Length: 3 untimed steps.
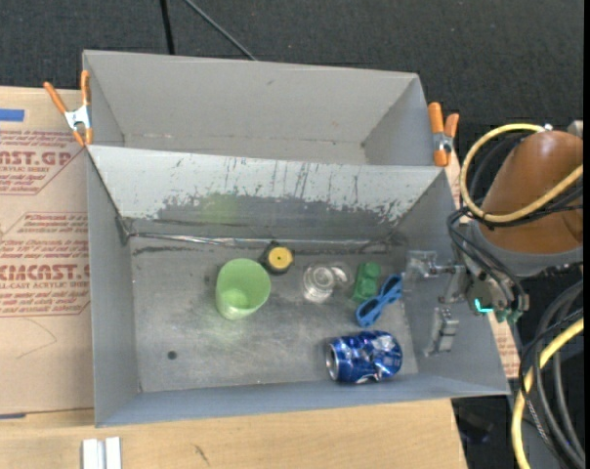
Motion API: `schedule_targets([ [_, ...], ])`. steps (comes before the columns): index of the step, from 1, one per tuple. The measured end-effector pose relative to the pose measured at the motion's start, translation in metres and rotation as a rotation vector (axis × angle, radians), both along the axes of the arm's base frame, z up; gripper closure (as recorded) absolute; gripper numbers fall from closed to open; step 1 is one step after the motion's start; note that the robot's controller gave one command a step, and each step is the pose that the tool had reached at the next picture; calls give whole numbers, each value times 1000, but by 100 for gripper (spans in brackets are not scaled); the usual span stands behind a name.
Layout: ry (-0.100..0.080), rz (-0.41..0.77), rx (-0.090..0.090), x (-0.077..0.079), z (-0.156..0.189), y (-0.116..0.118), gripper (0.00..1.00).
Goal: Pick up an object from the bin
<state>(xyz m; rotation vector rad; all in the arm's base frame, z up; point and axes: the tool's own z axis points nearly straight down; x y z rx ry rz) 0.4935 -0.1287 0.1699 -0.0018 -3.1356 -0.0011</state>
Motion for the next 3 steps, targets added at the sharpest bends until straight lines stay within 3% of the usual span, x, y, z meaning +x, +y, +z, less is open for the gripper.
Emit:
schedule_targets([
  [1,-13,227,0,1,-101,31,0],
  [2,-8,226,-1,0,-100,30,100],
  [3,-12,195,2,11,-59,79,100],
])
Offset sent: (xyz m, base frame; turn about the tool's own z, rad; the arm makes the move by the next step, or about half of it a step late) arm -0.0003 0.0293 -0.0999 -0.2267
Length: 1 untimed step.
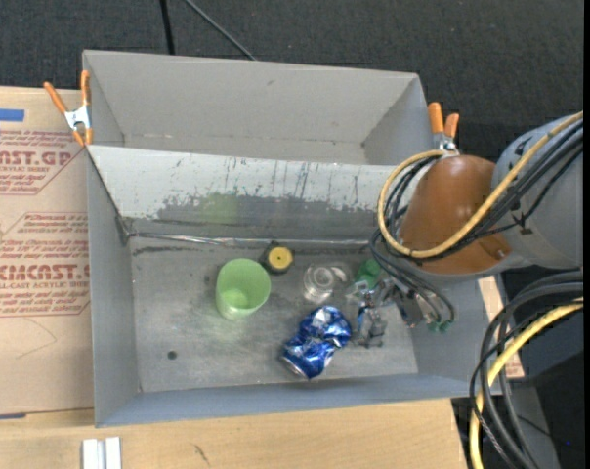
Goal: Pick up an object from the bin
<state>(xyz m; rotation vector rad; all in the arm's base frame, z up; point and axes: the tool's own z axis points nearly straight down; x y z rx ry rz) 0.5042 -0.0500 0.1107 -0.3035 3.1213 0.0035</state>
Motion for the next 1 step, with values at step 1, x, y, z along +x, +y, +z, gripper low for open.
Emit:
schedule_targets([
  [1,4,-3,-2,-1,-2,-3,0],
])
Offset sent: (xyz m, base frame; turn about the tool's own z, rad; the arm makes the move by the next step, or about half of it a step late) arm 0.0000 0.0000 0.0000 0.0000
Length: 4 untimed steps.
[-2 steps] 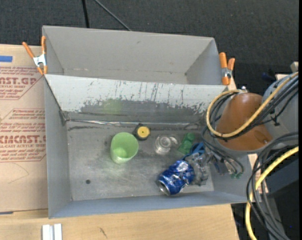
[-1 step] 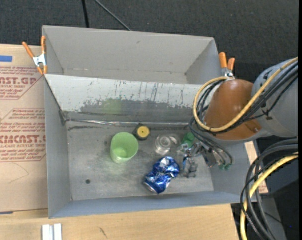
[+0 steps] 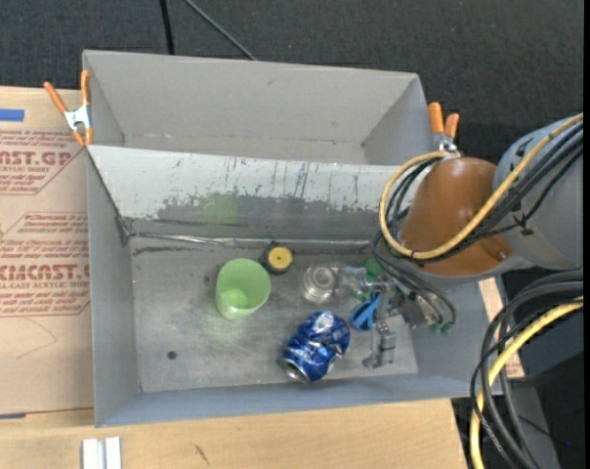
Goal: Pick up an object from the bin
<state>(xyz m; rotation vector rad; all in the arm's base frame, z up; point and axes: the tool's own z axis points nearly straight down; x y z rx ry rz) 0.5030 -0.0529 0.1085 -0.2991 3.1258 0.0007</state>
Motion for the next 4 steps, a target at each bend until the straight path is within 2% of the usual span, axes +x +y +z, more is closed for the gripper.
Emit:
schedule_targets([
  [1,4,176,2,3,-40,38,0],
  [2,2,175,0,3,-39,37,100],
  [3,-8,143,-2,-3,67,30,100],
  [4,-12,153,-1,24,162,53,100],
])
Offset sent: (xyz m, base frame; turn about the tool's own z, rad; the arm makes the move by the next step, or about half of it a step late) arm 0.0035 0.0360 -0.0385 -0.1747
